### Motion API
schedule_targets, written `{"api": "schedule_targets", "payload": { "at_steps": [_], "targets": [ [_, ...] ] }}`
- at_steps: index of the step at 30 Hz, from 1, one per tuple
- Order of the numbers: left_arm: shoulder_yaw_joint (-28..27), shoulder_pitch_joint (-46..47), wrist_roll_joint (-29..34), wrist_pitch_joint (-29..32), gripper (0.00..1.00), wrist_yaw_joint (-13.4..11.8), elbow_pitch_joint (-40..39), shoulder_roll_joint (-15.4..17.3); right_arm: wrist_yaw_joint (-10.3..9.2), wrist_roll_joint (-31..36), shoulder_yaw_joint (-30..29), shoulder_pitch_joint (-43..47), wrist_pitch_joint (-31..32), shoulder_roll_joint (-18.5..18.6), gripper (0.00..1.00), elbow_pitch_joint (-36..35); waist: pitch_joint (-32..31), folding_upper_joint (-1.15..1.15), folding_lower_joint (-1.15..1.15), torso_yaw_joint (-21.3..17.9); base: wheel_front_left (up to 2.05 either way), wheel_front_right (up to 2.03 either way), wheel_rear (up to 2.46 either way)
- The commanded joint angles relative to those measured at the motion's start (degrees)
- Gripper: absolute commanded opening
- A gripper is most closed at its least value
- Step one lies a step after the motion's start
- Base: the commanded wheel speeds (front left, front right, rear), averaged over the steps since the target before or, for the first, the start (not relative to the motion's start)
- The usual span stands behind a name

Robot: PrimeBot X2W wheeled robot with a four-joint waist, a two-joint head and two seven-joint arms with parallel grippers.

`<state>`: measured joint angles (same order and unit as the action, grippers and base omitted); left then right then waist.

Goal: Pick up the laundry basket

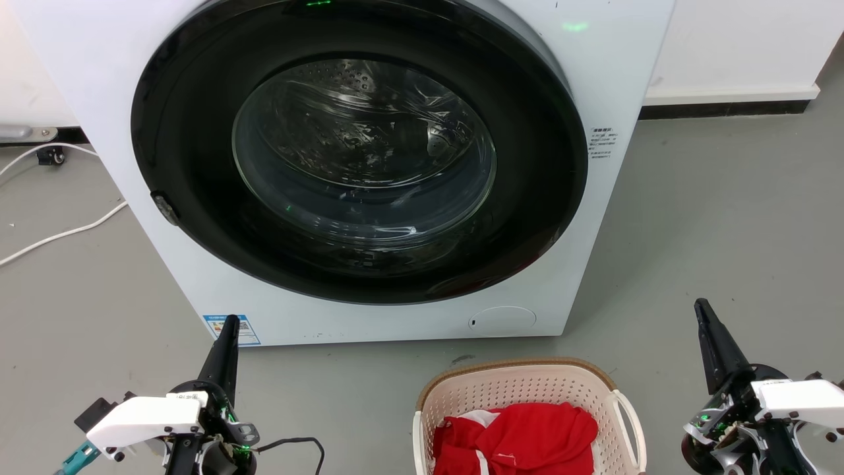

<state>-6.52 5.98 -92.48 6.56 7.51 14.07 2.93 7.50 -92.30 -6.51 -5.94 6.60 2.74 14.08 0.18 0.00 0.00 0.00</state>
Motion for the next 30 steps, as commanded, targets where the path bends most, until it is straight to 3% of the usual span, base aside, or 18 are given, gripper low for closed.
{"api": "schedule_targets", "payload": {
  "at_steps": [1, 25, 26, 30],
  "targets": [
    [-0.17, 0.54, 0.16, 0.14, 0.0, 0.13, 0.07, -0.05, -0.02, -0.23, 0.04, -0.65, 0.07, 0.26, 0.0, 0.05, 0.0, 0.0, 0.0, 0.0, 0.0, 0.0, 0.0],
    [-0.19, 0.54, 0.16, 0.16, 0.0, 0.13, 0.07, -0.06, -0.02, -0.23, 0.05, -0.65, 0.07, 0.26, 0.0, 0.05, 0.0, 0.0, 0.0, 0.0, 0.0, 0.0, 0.0],
    [0.0, 0.01, 0.03, -0.02, 1.0, 0.0, -0.01, -0.01, 0.0, 0.01, 0.0, 0.0, -0.03, 0.0, 1.0, 0.0, 0.0, 0.0, 0.0, 0.0, 0.0, 0.0, 0.0],
    [0.35, -1.53, 0.06, -0.24, 1.0, -0.02, 1.73, -0.27, -0.01, 0.08, 0.06, 1.66, -0.18, -0.21, 1.0, 1.67, 0.01, 0.0, 0.0, -0.01, 0.0, 0.0, 0.0]
  ]
}}
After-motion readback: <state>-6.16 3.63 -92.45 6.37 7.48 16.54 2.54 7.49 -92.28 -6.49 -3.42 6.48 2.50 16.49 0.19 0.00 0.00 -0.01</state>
